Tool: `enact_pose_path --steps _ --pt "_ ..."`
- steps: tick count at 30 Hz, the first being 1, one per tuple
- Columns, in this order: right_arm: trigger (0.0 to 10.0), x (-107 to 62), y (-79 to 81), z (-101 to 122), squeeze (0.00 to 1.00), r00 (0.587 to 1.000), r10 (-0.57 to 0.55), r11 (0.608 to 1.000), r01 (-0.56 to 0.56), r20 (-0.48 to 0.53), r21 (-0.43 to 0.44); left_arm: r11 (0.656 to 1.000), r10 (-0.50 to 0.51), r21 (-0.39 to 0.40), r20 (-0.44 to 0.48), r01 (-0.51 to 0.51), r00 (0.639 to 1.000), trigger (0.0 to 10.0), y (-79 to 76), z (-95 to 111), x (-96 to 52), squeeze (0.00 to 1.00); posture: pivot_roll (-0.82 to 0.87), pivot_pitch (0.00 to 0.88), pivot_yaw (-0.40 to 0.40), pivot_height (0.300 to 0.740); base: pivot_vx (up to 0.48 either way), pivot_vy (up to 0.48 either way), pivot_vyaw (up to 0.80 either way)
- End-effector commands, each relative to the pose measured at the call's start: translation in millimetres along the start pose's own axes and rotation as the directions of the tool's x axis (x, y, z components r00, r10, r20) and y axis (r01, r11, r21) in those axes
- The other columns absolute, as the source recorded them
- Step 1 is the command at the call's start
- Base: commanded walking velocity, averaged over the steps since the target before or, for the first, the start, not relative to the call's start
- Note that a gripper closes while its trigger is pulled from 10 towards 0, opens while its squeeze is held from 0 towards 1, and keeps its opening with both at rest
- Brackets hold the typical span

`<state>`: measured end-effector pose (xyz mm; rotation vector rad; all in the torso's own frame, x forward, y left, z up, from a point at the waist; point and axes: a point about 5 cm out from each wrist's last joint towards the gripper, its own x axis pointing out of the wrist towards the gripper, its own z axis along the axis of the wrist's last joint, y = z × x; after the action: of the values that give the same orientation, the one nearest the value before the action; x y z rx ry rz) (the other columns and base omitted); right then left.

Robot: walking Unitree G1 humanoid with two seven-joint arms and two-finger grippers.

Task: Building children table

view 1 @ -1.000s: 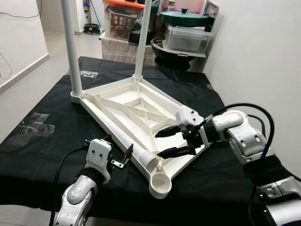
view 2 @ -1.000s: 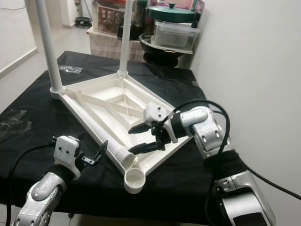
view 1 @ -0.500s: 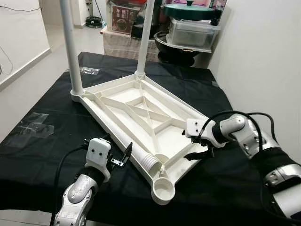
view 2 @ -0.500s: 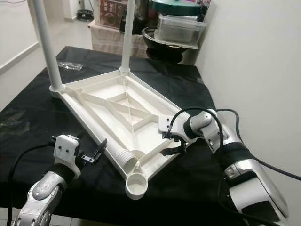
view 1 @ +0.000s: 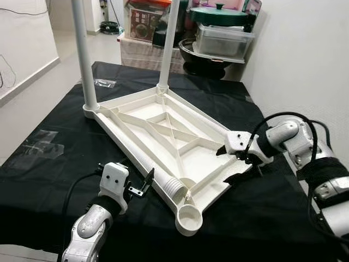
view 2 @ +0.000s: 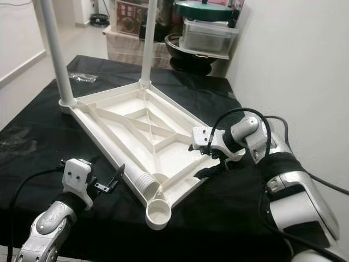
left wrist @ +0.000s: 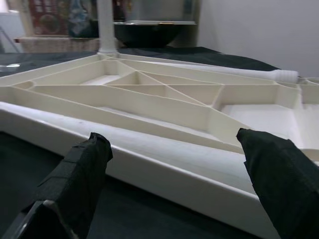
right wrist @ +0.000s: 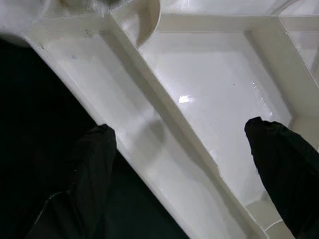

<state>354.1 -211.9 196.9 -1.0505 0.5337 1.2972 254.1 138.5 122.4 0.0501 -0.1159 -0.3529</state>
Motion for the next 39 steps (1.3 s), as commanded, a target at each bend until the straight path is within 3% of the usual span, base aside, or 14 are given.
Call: enact_pose_path --steps 1,7,13,14,15,16,21,22,23,24,34,39 --pt "10.0 5.3 6.1 -9 1.00 0.999 0.017 1.000 -0.017 -0.044 -0.007 1.000 -0.014 -0.012 0.001 0.014 1.000 10.0 -3.1 -1 2.0 0.00 0.07 0.000 -0.145 0.740 0.000 0.000 0.00" --pt "10.0 23.0 22.8 -20 1.00 0.983 0.108 0.988 -0.123 -0.147 -0.095 1.000 -0.014 -0.009 -0.002 0.014 1.000 10.0 -1.7 -1 0.0 0.00 0.08 0.000 -0.148 0.740 0.000 0.000 0.00" --pt "10.0 30.1 21.6 -22 1.00 0.979 0.086 0.988 -0.108 -0.187 -0.109 1.000 -0.010 -0.009 -0.003 0.010 1.000 10.0 -1.7 -1 -0.1 0.00 0.08 0.000 -0.155 0.740 0.000 0.000 0.00" --pt "10.0 33.9 22.2 -23 0.64 0.978 0.085 0.989 -0.106 -0.191 -0.107 1.000 -0.010 -0.011 -0.001 0.010 1.000 10.0 -2.8 -1 0.4 0.00 0.08 0.000 -0.156 0.740 0.000 0.000 0.00" --pt "10.0 37.6 23.5 -23 0.64 0.977 0.087 0.988 -0.109 -0.196 -0.108 1.000 -0.010 -0.012 -0.001 0.010 1.000 10.0 -3.9 -1 0.8 0.00 0.07 0.000 -0.155 0.740 0.000 0.000 0.00" --pt "10.0 42.8 26.6 -23 0.00 0.975 0.101 0.987 -0.123 -0.198 -0.102 1.000 -0.011 -0.014 0.000 0.011 1.000 10.0 -4.8 -1 0.9 0.00 0.07 0.000 -0.155 0.740 0.000 0.000 0.00" --pt "10.0 58.6 33.6 -26 0.00 0.970 0.114 0.990 -0.129 -0.216 -0.060 1.000 -0.015 -0.016 -0.002 0.015 1.000 10.0 -5.9 -1 1.0 0.00 0.07 0.000 -0.150 0.740 0.000 0.000 0.00" --pt "1.8 63.9 35.2 -28 0.00 0.967 0.106 0.992 -0.119 -0.231 -0.044 1.000 -0.016 -0.016 -0.002 0.016 1.000 10.0 -5.9 -1 1.4 0.00 0.07 0.000 -0.152 0.740 0.000 0.000 0.00" --pt "1.8 63.9 35.2 -28 0.00 0.967 0.106 0.992 -0.119 -0.231 -0.044 1.000 -0.016 -0.016 -0.002 0.016 1.000 10.0 -5.9 -1 1.4 0.00 0.07 0.000 -0.152 0.740 0.000 0.000 0.00" --pt "0.0 67.2 36.5 -29 0.00 0.965 0.105 0.993 -0.116 -0.240 -0.032 1.000 -0.017 -0.016 -0.001 0.017 1.000 10.0 -5.9 -1 1.8 0.00 0.07 0.000 -0.152 0.740 0.000 0.000 0.00" --pt "0.0 71.5 47.3 -39 0.00 0.947 0.159 0.986 -0.166 -0.280 -0.003 1.000 -0.013 -0.015 -0.001 0.013 1.000 10.0 -5.8 -1 1.3 0.00 0.06 0.000 -0.159 0.740 0.000 0.000 0.00" --pt "0.0 78.4 49.8 -31 0.00 0.970 0.185 0.976 -0.162 -0.161 0.145 1.000 -0.008 -0.018 0.000 0.008 1.000 10.0 -6.6 -2 1.3 0.00 0.06 0.000 -0.161 0.740 0.000 0.000 0.00"
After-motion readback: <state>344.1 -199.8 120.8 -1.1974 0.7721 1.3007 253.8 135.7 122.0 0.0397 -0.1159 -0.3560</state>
